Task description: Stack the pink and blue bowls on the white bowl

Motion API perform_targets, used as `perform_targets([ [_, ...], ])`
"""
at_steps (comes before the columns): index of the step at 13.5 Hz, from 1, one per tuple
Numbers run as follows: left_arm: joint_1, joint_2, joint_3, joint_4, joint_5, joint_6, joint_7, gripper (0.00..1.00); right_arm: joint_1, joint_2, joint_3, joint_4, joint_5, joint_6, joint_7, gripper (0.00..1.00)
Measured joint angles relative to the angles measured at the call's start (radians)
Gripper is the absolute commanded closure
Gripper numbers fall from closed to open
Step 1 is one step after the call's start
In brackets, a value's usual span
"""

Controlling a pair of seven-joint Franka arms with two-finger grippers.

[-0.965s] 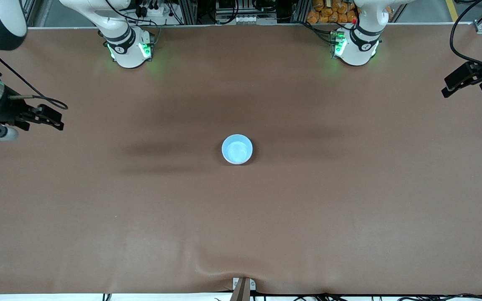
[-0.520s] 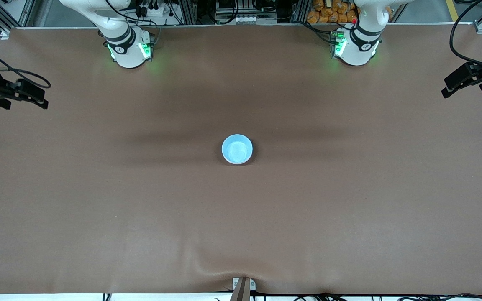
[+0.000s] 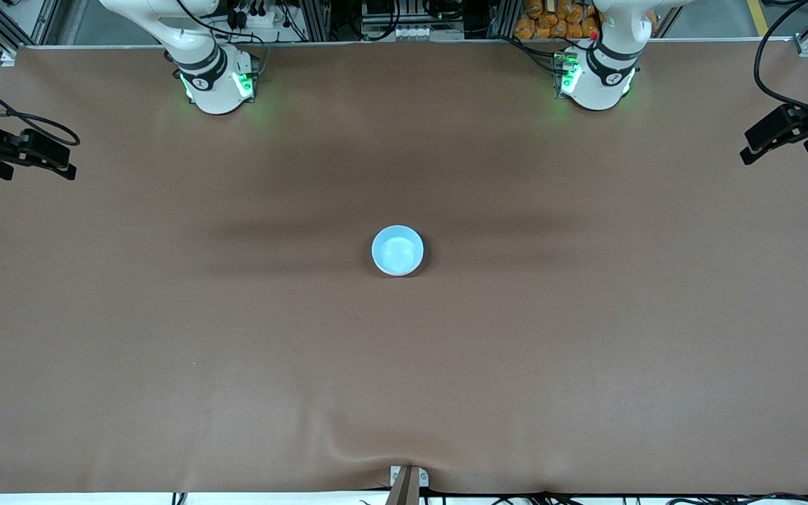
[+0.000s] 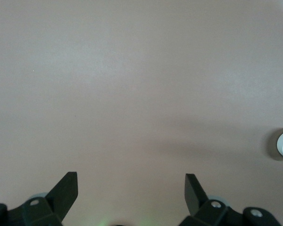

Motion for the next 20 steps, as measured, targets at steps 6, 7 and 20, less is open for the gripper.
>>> perform_targets([
  [6, 0.006, 0.0, 0.0, 0.0, 0.0, 0.003, 0.0, 0.0, 0.0, 0.003, -0.004, 0.0, -0.001, 0.011, 0.0, 0.0],
  [7, 0.006, 0.0, 0.0, 0.0, 0.0, 0.005, 0.0, 0.0, 0.0, 0.003, -0.004, 0.0, -0.001, 0.011, 0.0, 0.0],
  [20, 0.006, 0.005, -0.001, 0.004, 0.0, 0.009, 0.0, 0.0, 0.0, 0.003, -0.005, 0.0, -0.01, 0.02, 0.0, 0.0],
])
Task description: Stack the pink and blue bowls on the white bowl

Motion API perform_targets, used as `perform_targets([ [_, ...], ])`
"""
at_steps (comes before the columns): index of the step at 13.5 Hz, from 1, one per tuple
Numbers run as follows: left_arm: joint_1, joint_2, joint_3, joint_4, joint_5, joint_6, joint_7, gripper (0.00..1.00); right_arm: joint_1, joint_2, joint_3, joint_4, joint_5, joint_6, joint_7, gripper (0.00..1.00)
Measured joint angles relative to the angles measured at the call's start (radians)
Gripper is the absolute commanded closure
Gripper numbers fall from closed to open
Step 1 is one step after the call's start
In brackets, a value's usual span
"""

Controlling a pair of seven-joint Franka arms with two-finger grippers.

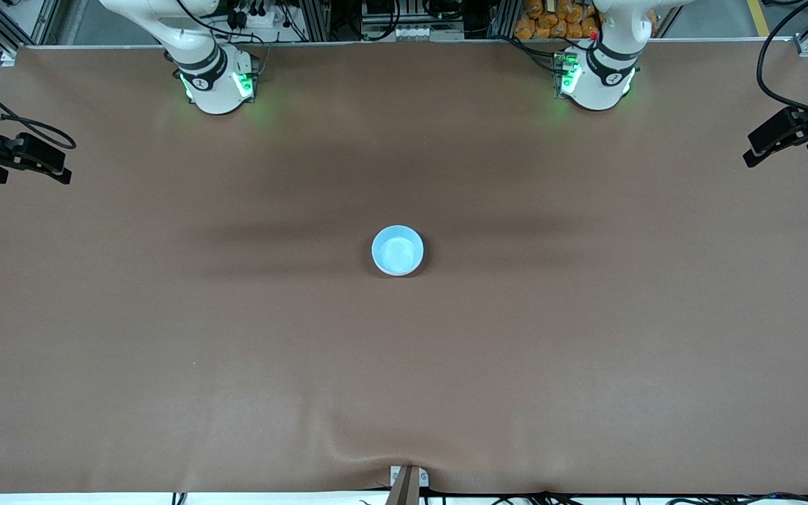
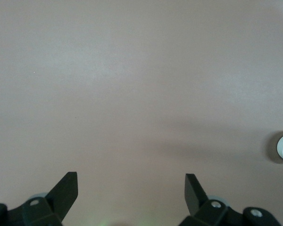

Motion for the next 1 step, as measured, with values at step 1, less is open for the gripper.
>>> perform_targets([
  [1, 0.0, 0.0, 0.0, 0.002, 0.0, 0.0, 0.0, 0.0, 0.0, 0.0, 0.0, 0.0, 0.0, 0.004, 0.0, 0.0],
])
